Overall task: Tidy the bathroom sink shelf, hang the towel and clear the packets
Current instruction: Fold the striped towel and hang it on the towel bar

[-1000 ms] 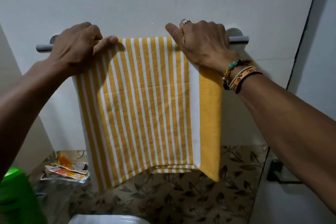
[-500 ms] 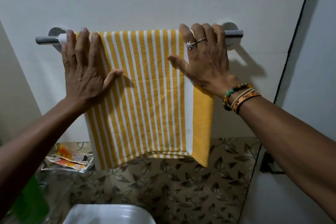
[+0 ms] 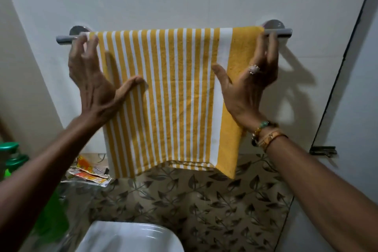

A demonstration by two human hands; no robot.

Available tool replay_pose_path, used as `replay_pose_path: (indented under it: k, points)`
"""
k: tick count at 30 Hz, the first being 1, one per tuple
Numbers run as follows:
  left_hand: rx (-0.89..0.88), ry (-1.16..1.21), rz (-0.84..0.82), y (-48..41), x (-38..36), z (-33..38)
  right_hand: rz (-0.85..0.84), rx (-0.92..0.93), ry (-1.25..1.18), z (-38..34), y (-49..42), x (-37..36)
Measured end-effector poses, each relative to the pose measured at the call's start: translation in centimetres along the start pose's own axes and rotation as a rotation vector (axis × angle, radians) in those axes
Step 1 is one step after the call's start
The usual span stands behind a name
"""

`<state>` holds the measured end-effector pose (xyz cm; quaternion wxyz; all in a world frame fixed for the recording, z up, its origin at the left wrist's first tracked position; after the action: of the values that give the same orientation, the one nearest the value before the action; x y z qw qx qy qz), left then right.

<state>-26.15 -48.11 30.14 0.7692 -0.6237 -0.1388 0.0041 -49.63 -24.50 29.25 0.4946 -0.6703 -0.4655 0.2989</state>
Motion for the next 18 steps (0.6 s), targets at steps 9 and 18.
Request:
replay_pose_path:
  k: [9, 18]
  points:
    - [0.692, 0.621, -0.058, 8.4, -2.0, -6.2, -0.449, -0.441, -0.467, 6.6, 6.6, -1.9]
    - [0.816, 0.761, -0.187, 10.3, -2.9, -7.3, -1.187, -0.427, -0.535, 8.6, 11.0, -3.7]
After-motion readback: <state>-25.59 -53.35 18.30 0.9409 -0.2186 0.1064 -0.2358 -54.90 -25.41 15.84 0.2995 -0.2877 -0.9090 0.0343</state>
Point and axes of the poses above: each hand's wrist, its own y-axis away from the middle knuckle, its own x-axis out of the back of the hand, z = x × y, the point moved 8 cm from there along -y, towards the middle knuckle, and after that the axes turned 7 degrees about y, right-handed, at the moved point
